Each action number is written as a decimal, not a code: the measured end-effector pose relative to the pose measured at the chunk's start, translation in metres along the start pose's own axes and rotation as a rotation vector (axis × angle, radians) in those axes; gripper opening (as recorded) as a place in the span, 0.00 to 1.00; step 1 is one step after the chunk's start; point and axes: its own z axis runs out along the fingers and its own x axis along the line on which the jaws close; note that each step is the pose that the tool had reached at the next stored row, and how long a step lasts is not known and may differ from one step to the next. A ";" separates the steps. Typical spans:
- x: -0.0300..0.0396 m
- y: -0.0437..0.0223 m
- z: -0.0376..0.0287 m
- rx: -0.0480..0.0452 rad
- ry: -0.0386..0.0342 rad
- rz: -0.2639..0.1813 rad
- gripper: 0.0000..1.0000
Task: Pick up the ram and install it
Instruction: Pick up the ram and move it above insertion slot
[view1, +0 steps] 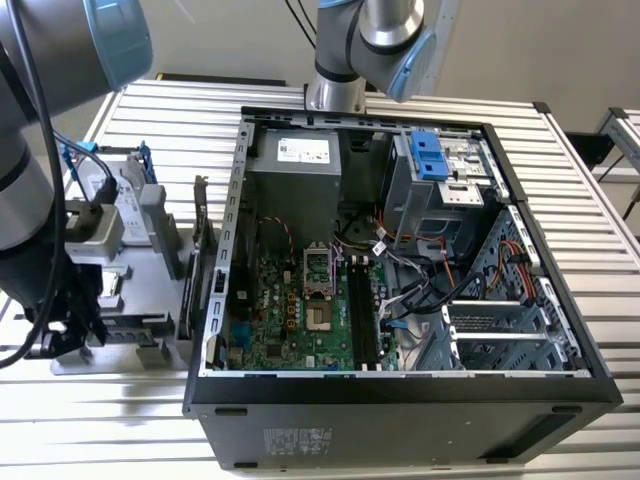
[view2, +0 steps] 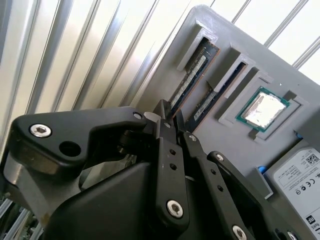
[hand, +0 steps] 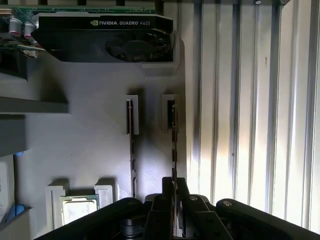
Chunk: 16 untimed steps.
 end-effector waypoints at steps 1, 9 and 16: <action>0.0000 0.0000 -0.0002 -0.0003 0.0003 0.000 0.00; -0.0001 0.0001 -0.0039 -0.0003 0.0002 0.000 0.00; -0.0002 0.0002 -0.0100 -0.0003 0.0003 0.000 0.00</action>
